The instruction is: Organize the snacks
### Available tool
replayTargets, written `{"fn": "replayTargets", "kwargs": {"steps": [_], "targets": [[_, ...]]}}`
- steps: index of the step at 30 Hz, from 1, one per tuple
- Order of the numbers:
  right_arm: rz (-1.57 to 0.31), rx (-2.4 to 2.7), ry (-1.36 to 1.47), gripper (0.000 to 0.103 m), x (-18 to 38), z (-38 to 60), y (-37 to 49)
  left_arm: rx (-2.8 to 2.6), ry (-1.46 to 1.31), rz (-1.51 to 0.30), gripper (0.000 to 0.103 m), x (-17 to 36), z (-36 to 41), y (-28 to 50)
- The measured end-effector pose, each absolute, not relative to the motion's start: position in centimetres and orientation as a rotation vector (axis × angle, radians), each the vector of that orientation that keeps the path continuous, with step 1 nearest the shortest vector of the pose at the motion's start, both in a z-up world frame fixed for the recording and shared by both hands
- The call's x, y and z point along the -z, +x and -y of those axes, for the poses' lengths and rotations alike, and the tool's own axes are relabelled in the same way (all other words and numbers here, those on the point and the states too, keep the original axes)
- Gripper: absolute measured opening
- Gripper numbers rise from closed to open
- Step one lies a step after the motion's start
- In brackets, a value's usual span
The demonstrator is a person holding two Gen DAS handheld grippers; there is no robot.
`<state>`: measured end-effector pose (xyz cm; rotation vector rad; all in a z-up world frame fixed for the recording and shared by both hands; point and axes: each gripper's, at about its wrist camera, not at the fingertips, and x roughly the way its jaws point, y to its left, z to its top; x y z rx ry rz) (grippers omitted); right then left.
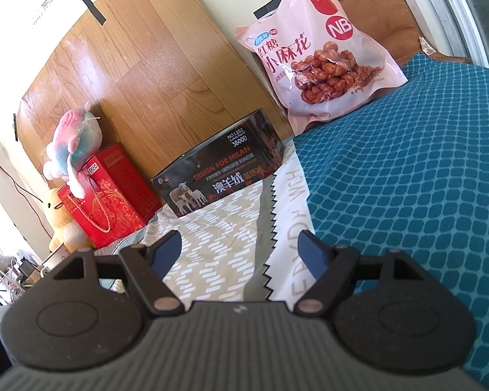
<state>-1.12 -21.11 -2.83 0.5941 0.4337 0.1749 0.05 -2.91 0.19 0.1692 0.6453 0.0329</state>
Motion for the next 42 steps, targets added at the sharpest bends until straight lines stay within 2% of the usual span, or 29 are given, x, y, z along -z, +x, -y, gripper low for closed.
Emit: {"fn": "replayTargets", "kwargs": {"steps": [42], "targets": [[-0.436, -0.176, 0.595, 0.081, 2.88, 21.19, -1.06, -0.009, 0.141, -0.666, 0.103, -0.07, 2.49, 0.12]]}}
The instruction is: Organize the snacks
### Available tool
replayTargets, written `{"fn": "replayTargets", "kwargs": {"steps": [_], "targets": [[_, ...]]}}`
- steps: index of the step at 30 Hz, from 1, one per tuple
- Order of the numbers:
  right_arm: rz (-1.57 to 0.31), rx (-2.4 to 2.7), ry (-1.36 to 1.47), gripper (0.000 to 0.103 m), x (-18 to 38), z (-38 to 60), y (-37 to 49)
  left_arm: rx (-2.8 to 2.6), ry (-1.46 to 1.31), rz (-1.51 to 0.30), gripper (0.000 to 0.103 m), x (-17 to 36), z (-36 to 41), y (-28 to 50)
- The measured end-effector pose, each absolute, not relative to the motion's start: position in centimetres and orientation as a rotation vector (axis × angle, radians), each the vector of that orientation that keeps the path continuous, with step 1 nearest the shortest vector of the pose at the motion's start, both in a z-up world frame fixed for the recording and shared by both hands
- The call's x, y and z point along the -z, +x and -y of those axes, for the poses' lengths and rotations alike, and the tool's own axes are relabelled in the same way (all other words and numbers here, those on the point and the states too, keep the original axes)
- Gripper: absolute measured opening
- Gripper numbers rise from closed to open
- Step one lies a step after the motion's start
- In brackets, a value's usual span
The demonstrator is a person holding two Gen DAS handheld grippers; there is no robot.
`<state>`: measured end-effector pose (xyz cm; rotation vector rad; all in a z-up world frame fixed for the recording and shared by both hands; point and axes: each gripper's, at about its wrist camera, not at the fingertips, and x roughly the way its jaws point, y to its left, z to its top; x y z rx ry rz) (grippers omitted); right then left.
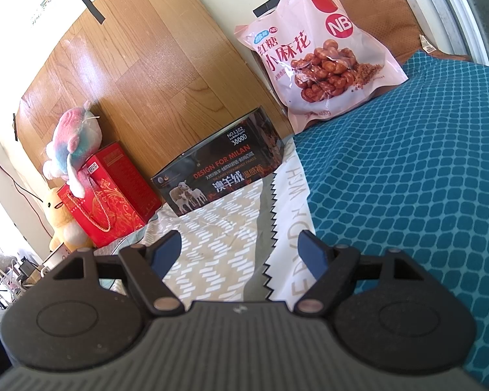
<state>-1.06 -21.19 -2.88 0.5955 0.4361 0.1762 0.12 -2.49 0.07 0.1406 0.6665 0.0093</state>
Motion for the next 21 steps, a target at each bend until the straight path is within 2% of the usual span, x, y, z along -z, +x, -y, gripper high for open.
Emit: {"fn": "replayTargets", "kwargs": {"steps": [21], "targets": [[-0.436, -0.175, 0.596, 0.081, 2.87, 21.17, -1.06, 0.026, 0.139, -0.68, 0.103, 0.23, 2.58, 0.23]]}}
